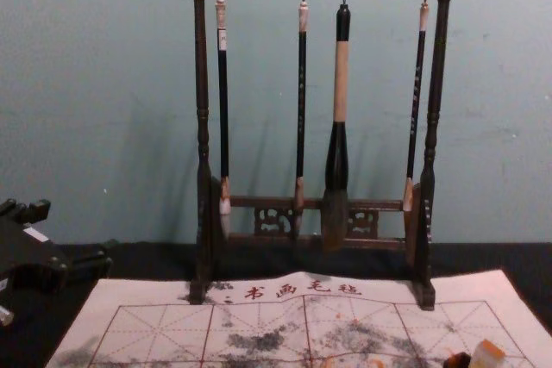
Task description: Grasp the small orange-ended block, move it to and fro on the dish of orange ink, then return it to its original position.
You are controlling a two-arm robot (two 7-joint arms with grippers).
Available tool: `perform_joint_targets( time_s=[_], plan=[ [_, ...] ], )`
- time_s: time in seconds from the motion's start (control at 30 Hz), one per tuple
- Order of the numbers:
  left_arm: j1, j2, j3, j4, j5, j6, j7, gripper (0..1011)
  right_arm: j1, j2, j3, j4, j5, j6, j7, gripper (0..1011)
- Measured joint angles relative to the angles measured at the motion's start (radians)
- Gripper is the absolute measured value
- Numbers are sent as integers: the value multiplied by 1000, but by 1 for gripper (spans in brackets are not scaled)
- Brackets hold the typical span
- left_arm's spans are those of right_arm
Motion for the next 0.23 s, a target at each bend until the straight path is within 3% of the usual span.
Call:
perform_joint_targets(
  time_s=[0.23],
  plan=[
    [0, 0, 0, 0, 0, 0, 0, 1002, 1, 0, 0, 0, 0, 0, 0, 1003]
  ],
)
